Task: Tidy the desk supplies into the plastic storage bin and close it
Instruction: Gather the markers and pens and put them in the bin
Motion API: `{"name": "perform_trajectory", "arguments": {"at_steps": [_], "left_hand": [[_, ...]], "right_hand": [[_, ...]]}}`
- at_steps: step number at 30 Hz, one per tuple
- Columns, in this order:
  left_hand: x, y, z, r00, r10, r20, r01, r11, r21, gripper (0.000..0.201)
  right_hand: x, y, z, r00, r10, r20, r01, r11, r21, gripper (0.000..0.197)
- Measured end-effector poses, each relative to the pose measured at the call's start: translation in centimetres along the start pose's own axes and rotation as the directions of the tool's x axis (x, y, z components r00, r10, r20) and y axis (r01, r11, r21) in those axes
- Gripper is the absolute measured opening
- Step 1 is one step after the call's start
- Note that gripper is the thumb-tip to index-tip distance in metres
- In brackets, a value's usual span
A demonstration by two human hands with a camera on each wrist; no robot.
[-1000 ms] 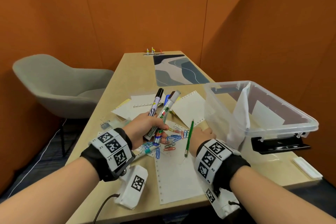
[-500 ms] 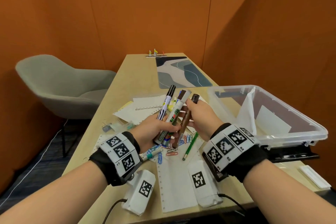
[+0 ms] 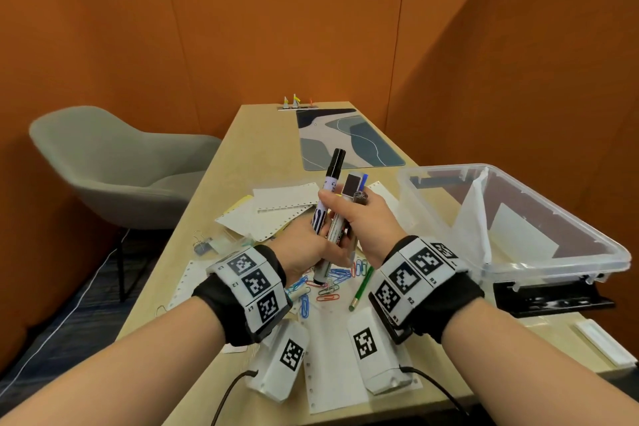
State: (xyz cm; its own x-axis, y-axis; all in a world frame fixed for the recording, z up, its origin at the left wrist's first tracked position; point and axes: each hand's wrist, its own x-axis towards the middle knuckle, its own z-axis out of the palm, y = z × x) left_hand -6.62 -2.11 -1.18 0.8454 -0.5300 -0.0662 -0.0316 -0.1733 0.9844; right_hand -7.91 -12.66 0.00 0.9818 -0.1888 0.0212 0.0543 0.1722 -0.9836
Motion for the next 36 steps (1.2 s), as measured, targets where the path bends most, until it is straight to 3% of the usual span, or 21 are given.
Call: {"name": "perform_trajectory", "arguments": {"at_steps": [6,8,12,15,19,24,28,31,36], "left_hand": [[0.9,0.1,-0.1,1.0,0.013,0.028,-0.015,0.997,0.076,0.033],[1.0,0.3,0.1,0.999,0.03,0.022,-0.032,0.995,0.096,0.026],[1.3,-0.1,0.1,1.0,0.01,0.0,-0.01,0.996,0.089,0.042],[1.4,-0.9,-0.3,0.989,-0.116,0.087,0.121,0.991,-0.058,0.042],[1.9,-1.1,-0.5,0.978,-0.123,0.167,0.163,0.952,-0.258,0.038],[1.7,-0.9,-1.0,0.97,-0.158,0.187,0.198,0.954,-0.224,0.035],[0.5,0.0,-1.4,0.928,-0.159,0.337,0.228,0.958,-0.175,0.032],[0.0,1.6,-1.7,0.942,-0.106,0.32,0.115,0.993,-0.008,0.036],[-0.5,4.7,0.4,0.969,0.158,0.187,-0.16,0.987,-0.002,0.032]], "right_hand": [[-0.2,-0.2,0.1,0.999,-0.033,0.026,0.034,0.999,-0.041,0.026],[-0.3,-0.4,0.4,0.998,-0.057,0.018,0.057,0.998,-0.03,0.033],[-0.3,-1.3,0.7,0.987,-0.154,0.048,0.158,0.981,-0.11,0.019],[-0.1,-2.1,0.3,0.977,-0.204,0.058,0.208,0.974,-0.088,0.019],[-0.4,-2.6,-0.2,0.969,-0.208,0.131,0.215,0.976,-0.04,0.021],[-0.4,-2.7,-0.8,0.973,-0.193,0.126,0.198,0.98,-0.026,0.024],[-0.7,-3.0,-0.9,0.976,-0.167,0.142,0.175,0.984,-0.039,0.019],[-1.2,-3.4,-0.9,0.978,-0.152,0.14,0.165,0.983,-0.082,0.015],[-2.1,-4.6,-0.1,0.984,-0.144,0.109,0.161,0.973,-0.167,0.012]]}}
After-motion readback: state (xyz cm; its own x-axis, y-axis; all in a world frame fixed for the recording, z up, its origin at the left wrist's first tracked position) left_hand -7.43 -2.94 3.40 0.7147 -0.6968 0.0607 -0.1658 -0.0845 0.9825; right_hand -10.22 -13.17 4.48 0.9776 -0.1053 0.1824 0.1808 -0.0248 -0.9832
